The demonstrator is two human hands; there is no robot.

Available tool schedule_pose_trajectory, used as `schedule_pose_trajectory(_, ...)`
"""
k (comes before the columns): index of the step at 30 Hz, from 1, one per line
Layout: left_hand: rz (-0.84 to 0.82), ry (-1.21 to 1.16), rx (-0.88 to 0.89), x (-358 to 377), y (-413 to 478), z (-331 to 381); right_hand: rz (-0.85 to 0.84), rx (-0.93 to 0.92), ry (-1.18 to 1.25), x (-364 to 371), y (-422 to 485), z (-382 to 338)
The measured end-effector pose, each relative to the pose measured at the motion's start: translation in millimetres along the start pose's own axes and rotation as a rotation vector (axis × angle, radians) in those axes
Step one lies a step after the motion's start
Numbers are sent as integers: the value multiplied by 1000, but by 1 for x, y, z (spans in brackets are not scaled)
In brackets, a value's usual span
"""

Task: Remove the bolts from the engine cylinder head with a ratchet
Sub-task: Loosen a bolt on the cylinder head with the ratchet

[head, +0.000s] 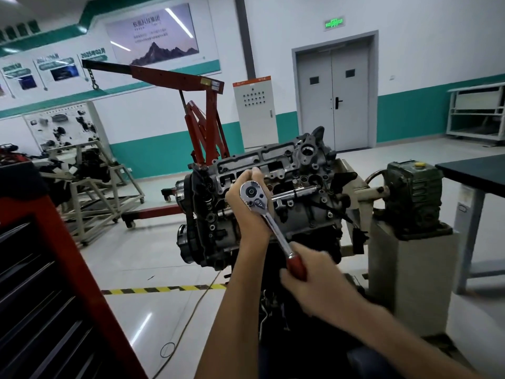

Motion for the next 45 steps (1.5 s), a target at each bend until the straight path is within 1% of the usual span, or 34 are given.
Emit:
schedule_pose_trajectory(1, 25, 34, 14, 1, 1, 2, -30, 36, 141, 15, -7, -4)
schedule_pose_trajectory(2, 25, 69, 29, 2, 1, 2, -48, 55, 218, 24, -11, -6)
schedule_pose_trajectory(3, 0, 92, 38, 2, 1, 1, -56, 61, 210, 23, -10, -6)
schedule_pose_trajectory(4, -48, 95, 37, 1, 1, -1, -52, 40, 131, 15, -6, -5)
schedule_pose_trajectory(6, -185, 102, 29, -4, 5, -5, -65, -41, -125, -16, 11, 0)
schedule_pose_trajectory(8, -342, 157, 53, -8, 12, -4, -124, -166, -398, -53, 38, -2)
schedule_pose_trajectory(10, -490, 198, 83, -8, 18, -1, -121, -299, -624, -83, 65, -11)
schedule_pose_trajectory(11, -543, 219, 86, -7, 20, 0, -82, -355, -696, -93, 74, -16)
schedule_pose_trajectory(12, -560, 230, 87, -5, 20, 0, -47, -385, -737, -98, 80, -18)
schedule_pose_trajectory(13, -539, 226, 87, -4, 18, 0, -29, -374, -745, -99, 80, -17)
schedule_pose_trajectory(14, -481, 203, 83, -3, 15, -1, -25, -340, -715, -94, 75, -12)
schedule_pose_trajectory(16, -309, 118, 48, -3, 6, -4, -1, -233, -568, -72, 52, 2)
schedule_pose_trajectory(19, -76, 47, -33, 3, 0, -7, 21, -43, -151, -24, 13, 9)
schedule_pose_trajectory(21, 2, 64, -16, 4, 0, -5, -40, 38, 135, 12, -3, 1)
schedule_pose_trajectory(22, 10, 70, 8, 3, 1, -4, -61, 50, 206, 23, -6, -4)
schedule_pose_trajectory(23, -7, 68, 28, 1, 1, -4, -76, 57, 226, 27, -7, -6)
schedule_pose_trajectory(24, -47, 65, 31, -1, 3, -5, -82, 63, 198, 24, -5, -5)
schedule_pose_trajectory(25, -111, 68, 21, -4, 4, -7, -74, 46, 109, 13, 0, -3)
schedule_pose_trajectory(27, -266, 100, 18, -8, 9, -7, -88, -50, -183, -21, 19, 2)
schedule_pose_trajectory(30, -458, 171, 128, -9, 14, 1, -136, -252, -604, -75, 60, -5)
schedule_pose_trajectory(32, -520, 186, 194, -3, 12, 5, -77, -370, -799, -97, 80, -12)
schedule_pose_trajectory(33, -514, 173, 203, -1, 10, 6, -63, -379, -824, -100, 82, -11)
schedule_pose_trajectory(34, -485, 147, 192, 0, 8, 5, -71, -345, -792, -97, 78, -6)
schedule_pose_trajectory(36, -382, 68, 141, 0, 2, 0, -66, -232, -596, -77, 55, 7)
schedule_pose_trajectory(39, -207, -21, 57, 1, -4, -6, 0, -45, -126, -29, 12, 13)
schedule_pose_trajectory(41, -144, -49, 24, 5, -6, -5, -35, 47, 195, 8, -7, 6)
schedule_pose_trajectory(42, -134, -39, 29, 7, -7, -3, -50, 66, 288, 22, -13, 2)
schedule_pose_trajectory(43, -140, -27, 35, 7, -7, -3, -56, 79, 314, 28, -15, 0)
schedule_pose_trajectory(44, -160, -24, 31, 5, -6, -4, -56, 79, 264, 25, -12, 1)
schedule_pose_trajectory(45, -193, -24, 15, 3, -5, -5, -42, 48, 158, 15, -7, 4)
Point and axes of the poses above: each hand's wrist, its own y-axis towards the middle knuckle, its own x-axis out of the palm, z = x × y, the point moved 4 cm from there along y, towards the middle knuckle, and after that the axes turned 9 degrees about z, right-handed, at the moved point
